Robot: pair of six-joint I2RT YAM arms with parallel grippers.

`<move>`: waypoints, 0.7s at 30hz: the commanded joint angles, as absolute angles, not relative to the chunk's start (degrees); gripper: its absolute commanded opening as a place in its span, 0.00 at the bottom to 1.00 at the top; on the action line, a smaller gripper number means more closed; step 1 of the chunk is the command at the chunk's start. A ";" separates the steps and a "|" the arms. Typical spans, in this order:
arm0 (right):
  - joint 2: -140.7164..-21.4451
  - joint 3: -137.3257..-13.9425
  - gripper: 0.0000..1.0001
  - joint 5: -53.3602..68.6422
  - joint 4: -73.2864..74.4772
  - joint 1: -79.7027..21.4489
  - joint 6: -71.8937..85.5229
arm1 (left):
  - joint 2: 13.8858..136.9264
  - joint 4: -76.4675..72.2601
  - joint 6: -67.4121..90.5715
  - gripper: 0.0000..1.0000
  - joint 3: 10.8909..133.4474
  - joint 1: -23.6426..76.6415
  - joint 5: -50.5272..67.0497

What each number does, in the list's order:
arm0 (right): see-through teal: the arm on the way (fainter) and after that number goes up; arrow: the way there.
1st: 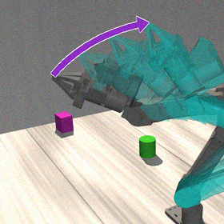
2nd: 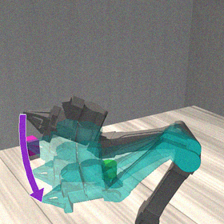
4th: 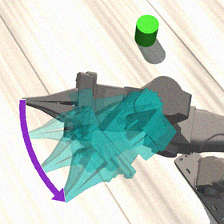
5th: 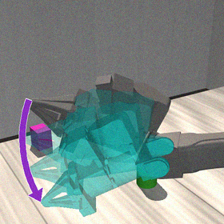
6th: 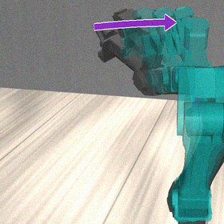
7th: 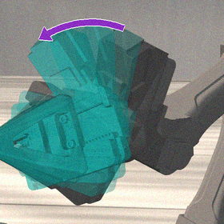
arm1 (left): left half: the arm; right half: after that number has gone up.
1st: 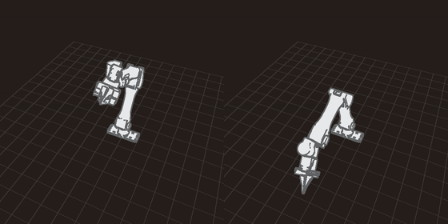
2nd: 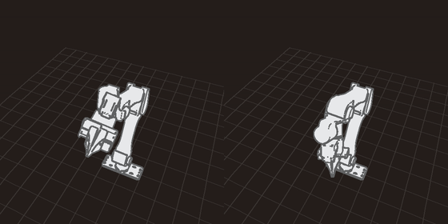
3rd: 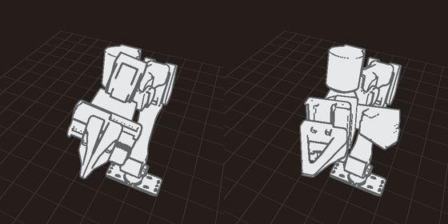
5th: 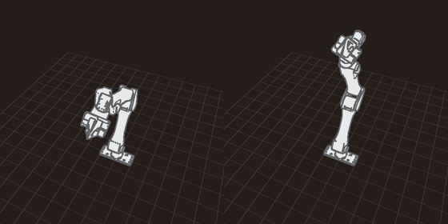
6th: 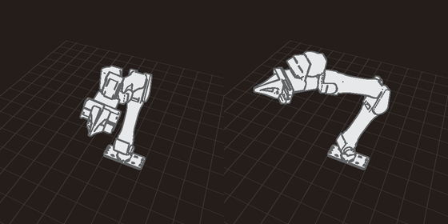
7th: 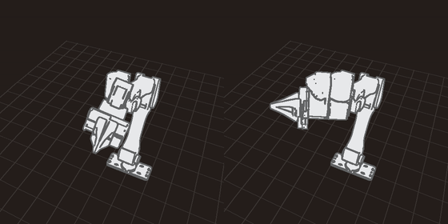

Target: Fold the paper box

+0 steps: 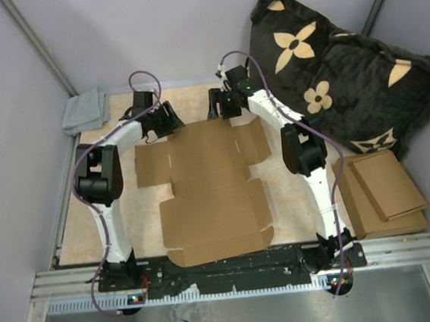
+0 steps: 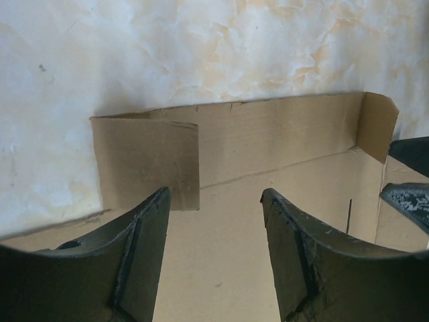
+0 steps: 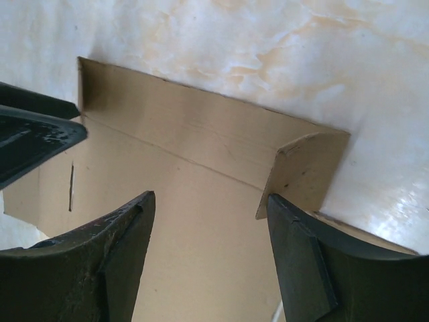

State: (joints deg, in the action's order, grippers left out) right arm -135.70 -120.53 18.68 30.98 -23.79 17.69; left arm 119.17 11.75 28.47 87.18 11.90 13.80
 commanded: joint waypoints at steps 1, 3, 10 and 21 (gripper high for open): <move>-139.06 -125.51 0.68 18.05 31.58 -24.78 17.36 | 122.82 13.29 28.02 0.64 91.17 12.39 14.35; -140.51 -126.06 0.68 17.37 32.05 -24.78 17.51 | 124.05 13.86 27.97 0.64 91.61 12.39 14.22; -146.88 -129.29 0.68 15.86 35.27 -24.78 17.19 | 128.17 16.68 28.51 0.64 93.12 12.30 13.17; -140.28 -126.51 0.68 0.49 37.87 -24.70 15.55 | 120.92 27.30 26.14 0.65 96.78 12.31 3.11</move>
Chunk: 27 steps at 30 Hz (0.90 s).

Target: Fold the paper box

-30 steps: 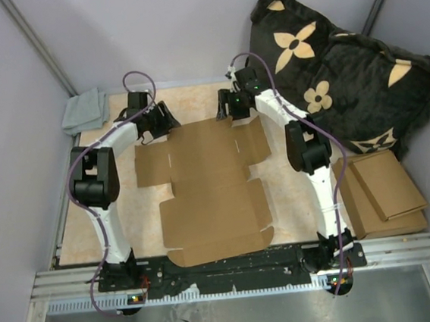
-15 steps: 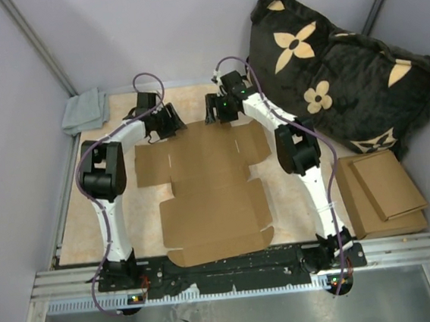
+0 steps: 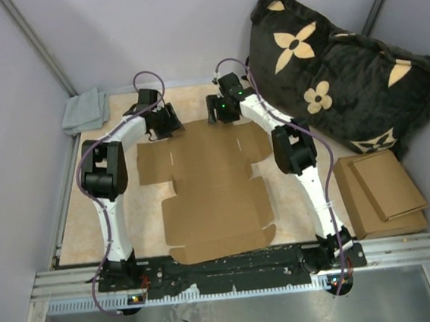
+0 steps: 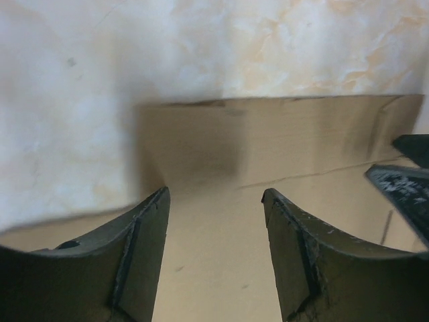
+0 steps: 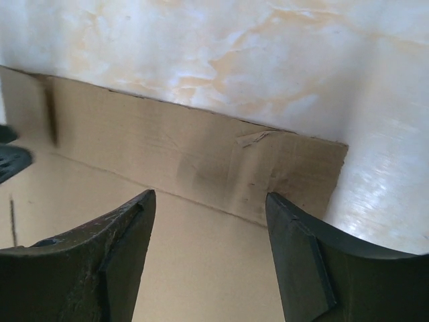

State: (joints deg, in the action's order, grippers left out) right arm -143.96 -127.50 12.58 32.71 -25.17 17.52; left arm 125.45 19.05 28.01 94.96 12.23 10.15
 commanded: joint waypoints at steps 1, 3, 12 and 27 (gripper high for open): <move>-139.33 -126.56 0.68 -1.74 38.34 -24.70 15.23 | 119.56 28.30 25.87 0.66 96.58 12.30 1.63; -137.70 -126.54 0.68 -5.18 38.80 -24.70 14.32 | 117.23 29.44 25.56 0.66 95.99 12.30 -0.89; -141.49 -135.47 0.68 -10.44 44.55 -24.52 11.52 | 115.15 31.12 24.48 0.66 94.84 12.30 -4.68; -142.66 -137.42 0.48 -13.29 45.96 -23.56 10.90 | 116.86 31.46 24.30 0.65 96.22 12.30 -4.31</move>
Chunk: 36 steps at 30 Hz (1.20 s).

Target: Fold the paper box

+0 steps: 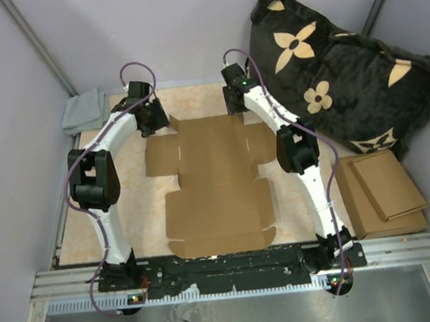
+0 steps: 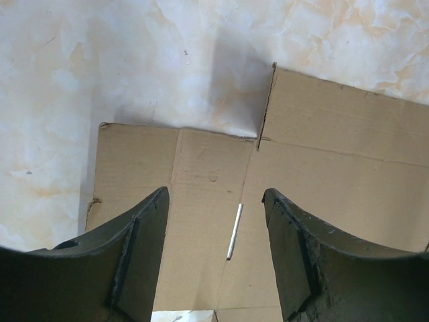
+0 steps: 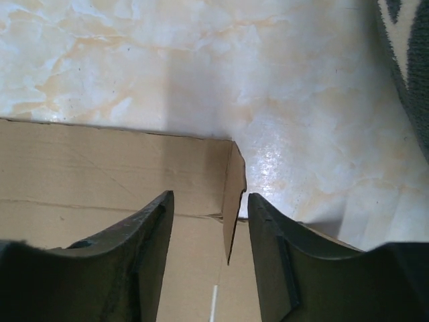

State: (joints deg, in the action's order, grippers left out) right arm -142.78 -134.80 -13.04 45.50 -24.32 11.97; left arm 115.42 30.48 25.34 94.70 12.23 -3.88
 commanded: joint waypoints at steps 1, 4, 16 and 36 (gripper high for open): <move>-142.84 -137.58 0.43 -12.60 46.08 -23.49 10.90 | 116.99 31.54 24.30 0.65 96.36 12.30 -4.23; -143.73 -138.70 0.27 -10.17 46.97 -23.08 10.82 | 117.45 31.69 24.22 0.65 97.01 12.30 -3.92; -144.03 -138.58 0.00 -9.23 47.20 -23.03 10.53 | 120.92 32.20 22.17 0.65 103.93 12.30 -3.26; -138.16 -129.70 0.00 -5.11 40.25 -23.11 9.93 | 129.67 30.67 20.11 0.61 109.51 12.30 -3.99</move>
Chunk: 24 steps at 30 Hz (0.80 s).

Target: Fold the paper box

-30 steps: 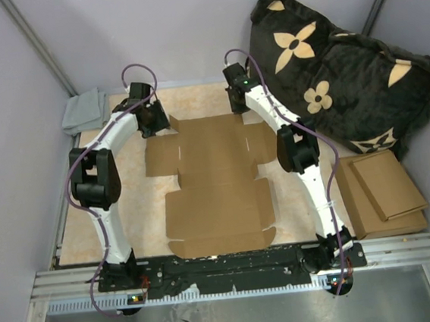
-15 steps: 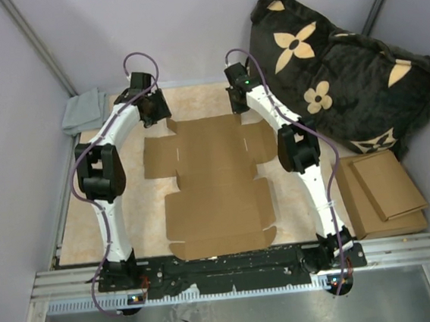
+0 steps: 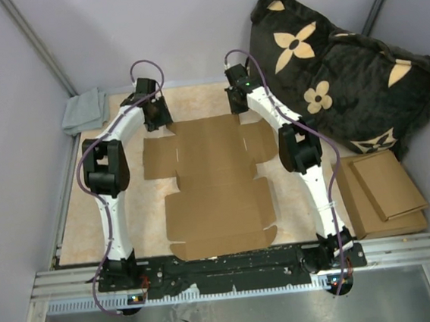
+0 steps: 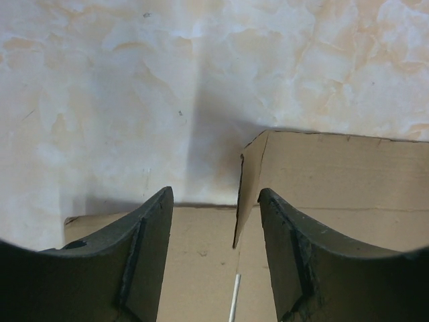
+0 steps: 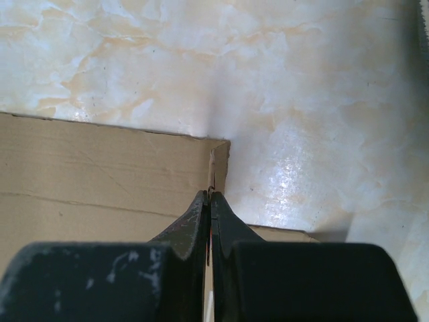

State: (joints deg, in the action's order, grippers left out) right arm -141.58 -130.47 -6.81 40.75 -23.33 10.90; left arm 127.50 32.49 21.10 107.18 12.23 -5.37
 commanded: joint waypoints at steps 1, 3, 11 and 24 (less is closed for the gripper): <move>-138.16 -129.62 0.00 -5.02 40.20 -23.11 10.03 | 130.16 30.74 20.20 0.61 109.94 12.30 -3.63; -138.16 -129.47 0.00 -4.77 40.25 -23.11 10.04 | 130.79 30.85 20.13 0.60 110.65 12.30 -2.88; -137.98 -129.86 0.00 -4.38 40.63 -23.12 10.28 | 132.56 29.09 20.31 0.50 111.00 12.30 1.09; -137.07 -131.16 0.32 -4.57 42.62 -23.03 11.44 | 125.06 25.96 18.93 0.00 106.05 12.30 3.50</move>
State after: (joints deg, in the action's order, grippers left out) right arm -141.49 -130.06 -5.02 40.21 -23.33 11.29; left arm 131.72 29.04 20.58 108.84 12.29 2.33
